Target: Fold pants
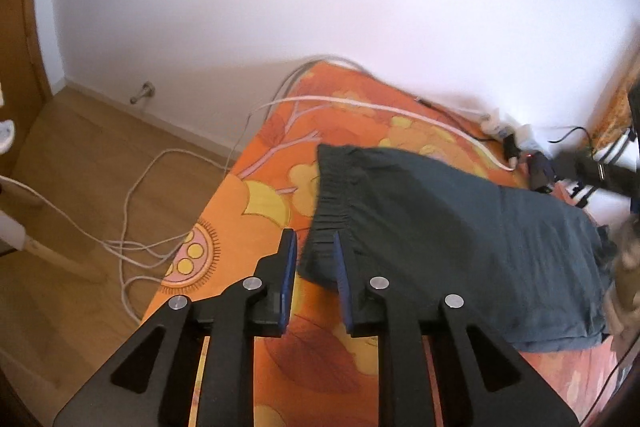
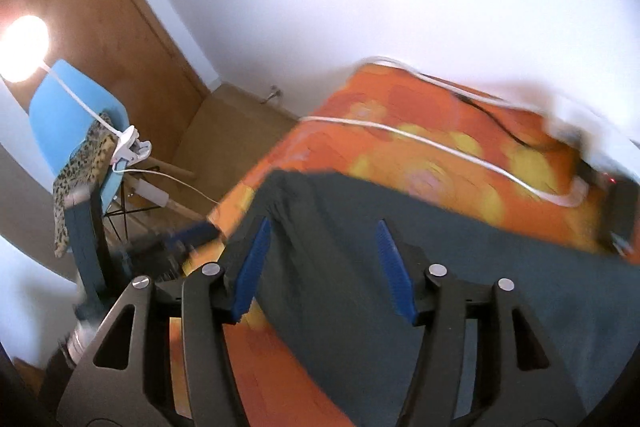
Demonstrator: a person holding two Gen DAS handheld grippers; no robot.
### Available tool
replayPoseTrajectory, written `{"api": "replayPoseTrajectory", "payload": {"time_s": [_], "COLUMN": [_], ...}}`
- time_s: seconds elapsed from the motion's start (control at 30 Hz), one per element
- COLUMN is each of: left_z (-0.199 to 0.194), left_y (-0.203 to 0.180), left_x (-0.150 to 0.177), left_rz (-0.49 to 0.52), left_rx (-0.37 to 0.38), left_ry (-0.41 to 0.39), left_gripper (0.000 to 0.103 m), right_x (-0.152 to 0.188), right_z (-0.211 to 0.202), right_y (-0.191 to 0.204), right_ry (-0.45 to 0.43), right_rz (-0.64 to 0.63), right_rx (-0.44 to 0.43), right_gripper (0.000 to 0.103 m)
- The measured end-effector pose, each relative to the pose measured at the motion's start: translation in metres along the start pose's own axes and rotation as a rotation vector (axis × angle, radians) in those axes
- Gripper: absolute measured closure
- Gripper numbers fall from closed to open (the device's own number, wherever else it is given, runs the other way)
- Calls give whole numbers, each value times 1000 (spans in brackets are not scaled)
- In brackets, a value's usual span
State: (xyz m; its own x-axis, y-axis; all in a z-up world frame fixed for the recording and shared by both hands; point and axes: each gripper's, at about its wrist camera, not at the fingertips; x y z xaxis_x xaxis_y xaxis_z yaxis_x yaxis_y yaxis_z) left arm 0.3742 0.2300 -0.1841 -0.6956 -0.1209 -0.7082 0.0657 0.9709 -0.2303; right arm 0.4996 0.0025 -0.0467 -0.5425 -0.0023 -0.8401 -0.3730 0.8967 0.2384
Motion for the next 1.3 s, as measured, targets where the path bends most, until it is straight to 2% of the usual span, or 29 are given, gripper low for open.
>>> {"api": "replayPoseTrajectory", "payload": {"time_s": [0.07, 0.2, 0.33, 0.43, 0.63, 0.83, 1.07, 1.17, 1.3], "left_z": [-9, -32, -51, -63, -71, -70, -64, -61, -56], "left_y": [-10, -48, -103, -141, -228, -304, -395, -433, -479], "left_x": [-3, -2, 3, 8, 26, 58, 104, 126, 156], "left_rz": [18, 91, 170, 226, 360, 453, 559, 629, 767], "left_rx": [14, 47, 98, 141, 208, 306, 436, 468, 479], "left_ry": [-8, -20, -23, -12, 34, 92, 149, 164, 184], "left_gripper": [86, 76, 75, 67, 67, 67, 67, 58, 56], "right_x": [20, 59, 91, 119, 170, 220, 264, 276, 288], "right_z": [-31, -101, -167, -216, -290, -339, -367, -377, -382], "right_y": [-18, -70, -125, -168, -232, -284, -334, -360, -403], "right_ry": [-23, -74, -130, -172, -235, -279, -309, -335, -350], "right_rz": [13, 95, 198, 295, 395, 489, 572, 622, 719], "right_rx": [34, 127, 213, 254, 354, 399, 458, 471, 472], "right_gripper": [45, 45, 45, 45, 45, 45, 44, 37, 36]}}
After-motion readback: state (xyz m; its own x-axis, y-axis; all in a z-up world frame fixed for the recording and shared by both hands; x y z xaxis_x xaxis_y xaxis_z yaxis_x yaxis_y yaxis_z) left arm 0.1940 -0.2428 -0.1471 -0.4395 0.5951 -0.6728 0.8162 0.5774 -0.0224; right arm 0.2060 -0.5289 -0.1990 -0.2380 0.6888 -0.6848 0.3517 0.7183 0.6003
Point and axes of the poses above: each gripper's, at about its wrist camera, not at the fingertips, and z roughly the way its jaws point, y to its left, x to its underside, and after that the axes turned 2 degrees about z, right-handed
